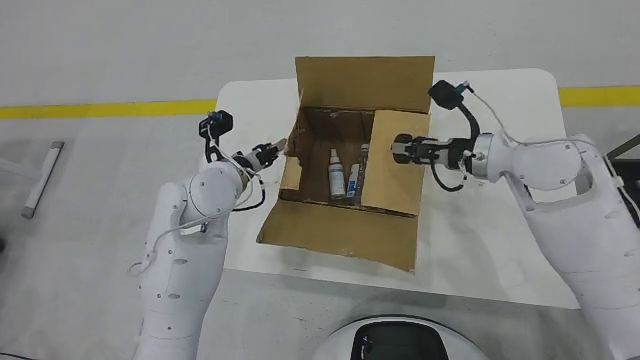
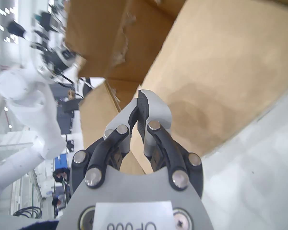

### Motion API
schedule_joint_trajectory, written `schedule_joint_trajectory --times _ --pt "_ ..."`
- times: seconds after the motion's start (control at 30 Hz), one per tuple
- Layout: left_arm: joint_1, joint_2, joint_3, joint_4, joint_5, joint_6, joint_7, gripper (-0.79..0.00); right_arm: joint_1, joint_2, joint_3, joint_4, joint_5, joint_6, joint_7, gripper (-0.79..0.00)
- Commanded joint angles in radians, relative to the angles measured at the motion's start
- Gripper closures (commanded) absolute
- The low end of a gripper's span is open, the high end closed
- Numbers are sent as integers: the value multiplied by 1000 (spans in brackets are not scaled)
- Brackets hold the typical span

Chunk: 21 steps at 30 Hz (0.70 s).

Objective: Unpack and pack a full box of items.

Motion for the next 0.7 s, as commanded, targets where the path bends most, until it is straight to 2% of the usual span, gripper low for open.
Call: schedule_joint_trajectory --times 0.0,0.13,0.3,0.5,0.67 --pt "-10 -3 24 11 -4 -6 -1 -785 -16 3 72 10 81 -26 -63 0" --pt "-28 -10 68 43 -9 -23 -9 -785 -17 12 176 91 144 -36 -173 0" --pt "-47 -15 92 72 -19 -25 -12 -785 70 18 199 270 170 -33 -229 0" --pt "-62 -18 107 96 -18 -25 -13 -785 236 6 114 535 188 -38 -270 0" --pt "-65 -19 111 98 -16 -21 -12 -785 386 -21 0 747 228 -53 -236 0"
